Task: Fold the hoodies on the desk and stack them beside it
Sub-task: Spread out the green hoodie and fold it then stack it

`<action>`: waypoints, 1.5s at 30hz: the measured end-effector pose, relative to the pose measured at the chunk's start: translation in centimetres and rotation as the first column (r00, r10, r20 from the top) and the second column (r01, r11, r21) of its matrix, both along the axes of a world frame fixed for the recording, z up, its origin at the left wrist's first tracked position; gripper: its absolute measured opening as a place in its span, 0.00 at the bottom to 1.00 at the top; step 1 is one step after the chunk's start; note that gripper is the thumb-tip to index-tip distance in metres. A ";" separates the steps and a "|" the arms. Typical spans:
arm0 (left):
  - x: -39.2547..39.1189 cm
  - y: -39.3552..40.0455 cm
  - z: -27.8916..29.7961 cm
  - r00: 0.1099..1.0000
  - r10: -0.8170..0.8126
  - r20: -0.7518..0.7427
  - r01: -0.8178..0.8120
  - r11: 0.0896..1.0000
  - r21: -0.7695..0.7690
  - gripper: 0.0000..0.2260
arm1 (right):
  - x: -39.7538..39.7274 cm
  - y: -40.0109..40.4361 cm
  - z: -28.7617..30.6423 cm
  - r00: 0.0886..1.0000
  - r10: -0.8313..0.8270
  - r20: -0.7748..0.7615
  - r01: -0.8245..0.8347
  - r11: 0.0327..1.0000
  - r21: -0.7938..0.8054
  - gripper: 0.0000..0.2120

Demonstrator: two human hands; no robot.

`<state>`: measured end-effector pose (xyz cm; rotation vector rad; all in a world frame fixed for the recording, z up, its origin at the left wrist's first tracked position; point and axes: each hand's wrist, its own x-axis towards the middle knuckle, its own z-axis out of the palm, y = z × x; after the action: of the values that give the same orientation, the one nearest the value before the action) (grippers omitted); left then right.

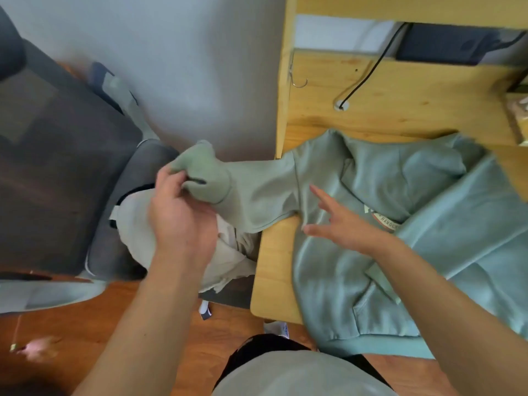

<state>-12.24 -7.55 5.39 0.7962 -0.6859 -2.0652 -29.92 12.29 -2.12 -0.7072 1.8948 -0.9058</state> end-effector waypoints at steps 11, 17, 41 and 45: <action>-8.4 17.7 -11.4 0.403 -0.104 0.909 0.884 0.300 -0.358 0.06 | -3.3 23.2 -2.0 -0.041 -0.622 0.782 0.980 0.130 0.154 0.26; -8.1 14.4 -19.7 0.002 0.201 0.980 0.885 0.455 -0.096 0.31 | -6.6 27.5 -5.1 0.049 -0.835 0.548 0.930 0.239 0.280 0.19; -12.5 9.3 -20.0 0.033 0.592 0.805 0.984 0.123 -0.130 0.29 | -7.0 32.9 -7.2 0.473 -0.880 -0.029 0.797 0.414 0.441 0.14; -12.8 10.8 -20.5 0.271 0.615 0.740 0.932 -0.360 -0.042 0.38 | -7.3 31.1 -8.3 0.606 -0.711 -0.357 0.793 0.506 0.338 0.21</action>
<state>-25.03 3.26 -15.13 0.3337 -3.2534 0.1211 -37.20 43.40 -10.39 0.4452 2.5087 -0.8335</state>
